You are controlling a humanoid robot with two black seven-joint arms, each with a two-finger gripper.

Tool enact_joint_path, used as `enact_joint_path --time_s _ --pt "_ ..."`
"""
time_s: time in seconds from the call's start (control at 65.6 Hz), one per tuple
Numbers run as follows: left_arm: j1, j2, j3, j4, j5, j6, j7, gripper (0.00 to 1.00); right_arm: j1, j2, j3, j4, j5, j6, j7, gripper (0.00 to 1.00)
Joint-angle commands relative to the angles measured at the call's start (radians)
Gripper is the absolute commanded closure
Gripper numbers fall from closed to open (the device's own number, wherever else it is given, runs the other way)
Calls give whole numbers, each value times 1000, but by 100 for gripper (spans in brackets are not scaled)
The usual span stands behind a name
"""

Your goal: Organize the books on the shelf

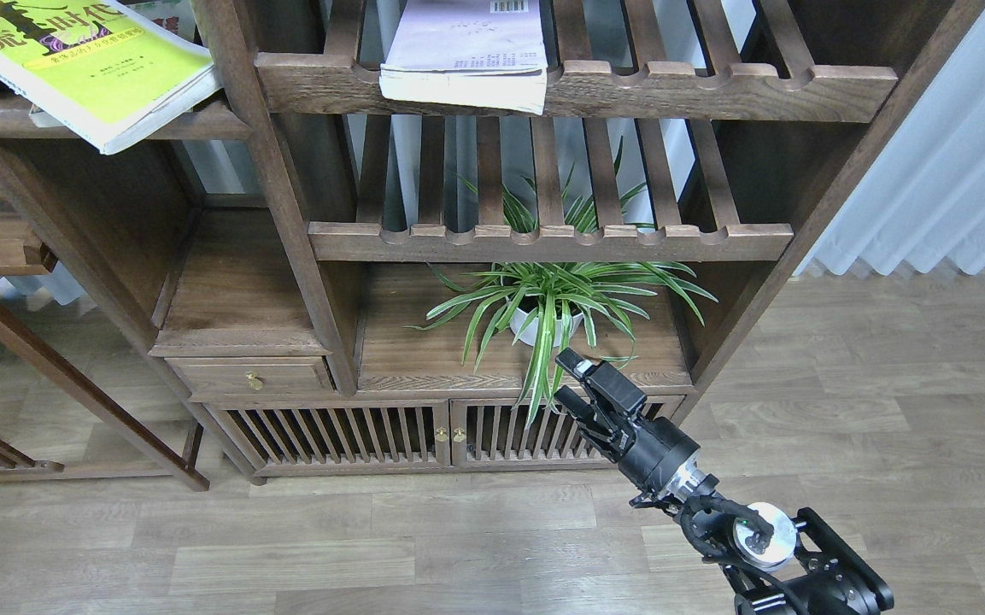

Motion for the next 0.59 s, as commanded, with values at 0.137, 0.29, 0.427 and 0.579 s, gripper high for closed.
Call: enact_joint_path --time_s 0.137,0.29,0.427,0.579 --pt "5 -148 15 -75 5 0 3 5 -19 0 0 2 0 0 0 7" --pt "5 -226 20 -80 22 0 6 7 -35 0 2 2 0 0 0 7" --pt "5 -343 25 -80 49 0 8 7 -45 0 2 0 0 0 0 7" --pt "16 -469 43 -75 97 0 8 6 -45 0 2 0 0 0 12 7"
